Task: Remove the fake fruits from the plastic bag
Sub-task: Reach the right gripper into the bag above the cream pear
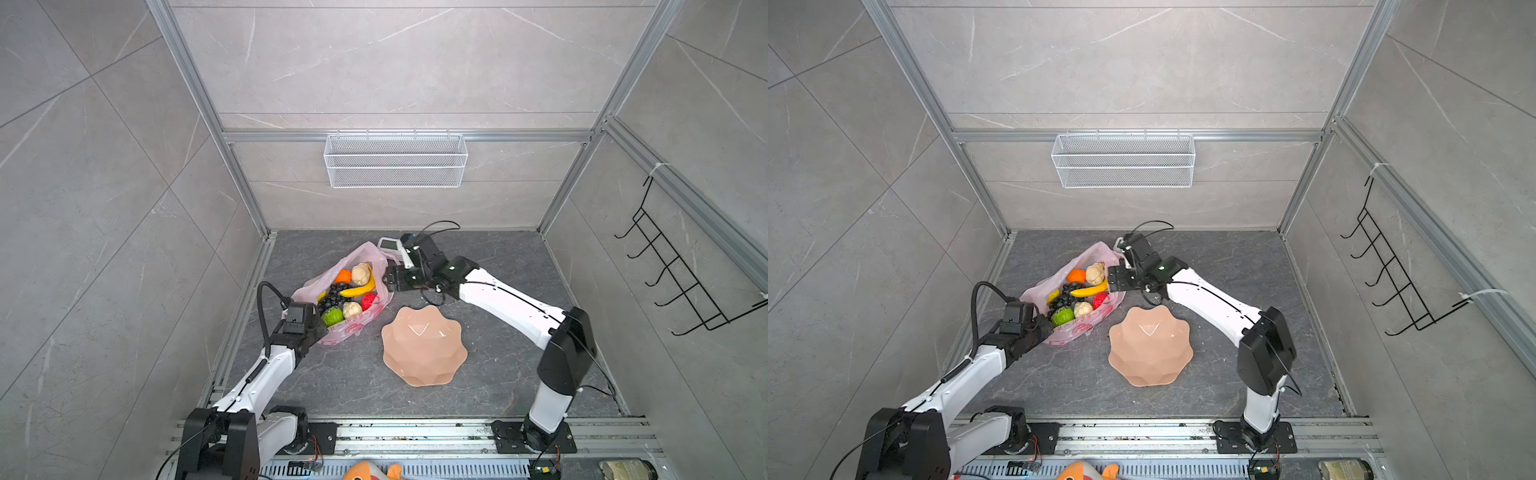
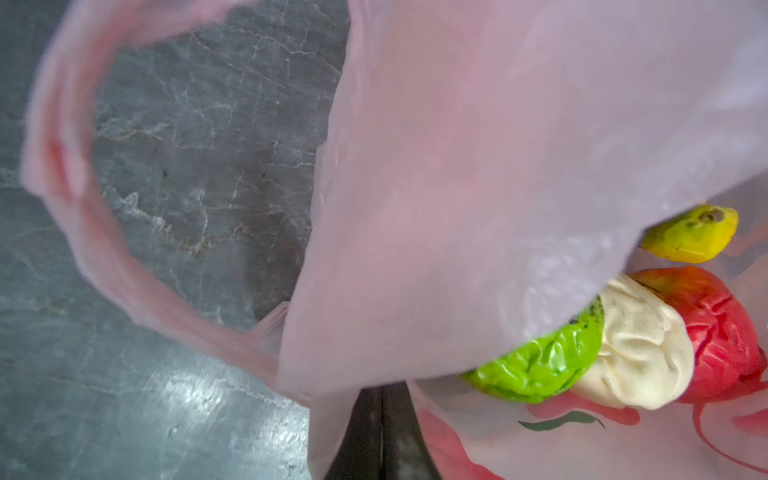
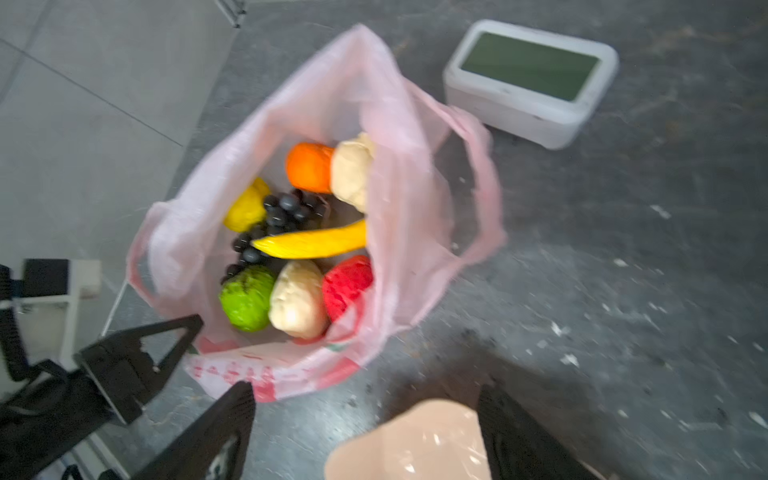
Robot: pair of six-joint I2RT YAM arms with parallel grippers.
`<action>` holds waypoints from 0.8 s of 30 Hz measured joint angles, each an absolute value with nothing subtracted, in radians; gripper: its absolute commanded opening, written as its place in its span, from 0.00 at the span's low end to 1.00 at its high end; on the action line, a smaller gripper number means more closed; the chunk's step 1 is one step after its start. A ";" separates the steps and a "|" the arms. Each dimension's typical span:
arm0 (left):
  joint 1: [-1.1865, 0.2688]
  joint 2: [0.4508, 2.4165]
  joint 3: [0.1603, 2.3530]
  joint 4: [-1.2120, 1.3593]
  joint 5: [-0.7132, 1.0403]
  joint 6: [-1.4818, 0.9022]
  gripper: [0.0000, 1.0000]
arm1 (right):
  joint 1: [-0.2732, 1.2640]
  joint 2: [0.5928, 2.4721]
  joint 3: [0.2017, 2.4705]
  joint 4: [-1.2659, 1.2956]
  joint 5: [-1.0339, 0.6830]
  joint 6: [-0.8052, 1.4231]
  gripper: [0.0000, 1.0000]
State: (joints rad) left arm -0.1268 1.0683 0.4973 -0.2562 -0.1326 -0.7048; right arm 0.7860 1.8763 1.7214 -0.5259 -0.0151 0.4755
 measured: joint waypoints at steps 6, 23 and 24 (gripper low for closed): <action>-0.131 0.926 0.448 -0.328 -0.138 -0.810 0.00 | 0.873 2.119 1.968 -0.570 -0.018 0.486 0.78; -0.144 1.016 0.472 -0.336 -0.093 -0.720 0.00 | 0.904 2.239 1.986 -0.691 -0.021 0.532 0.73; -0.146 1.027 0.488 -0.333 -0.092 -0.703 0.00 | 0.904 2.248 2.002 -0.706 -0.019 0.533 0.73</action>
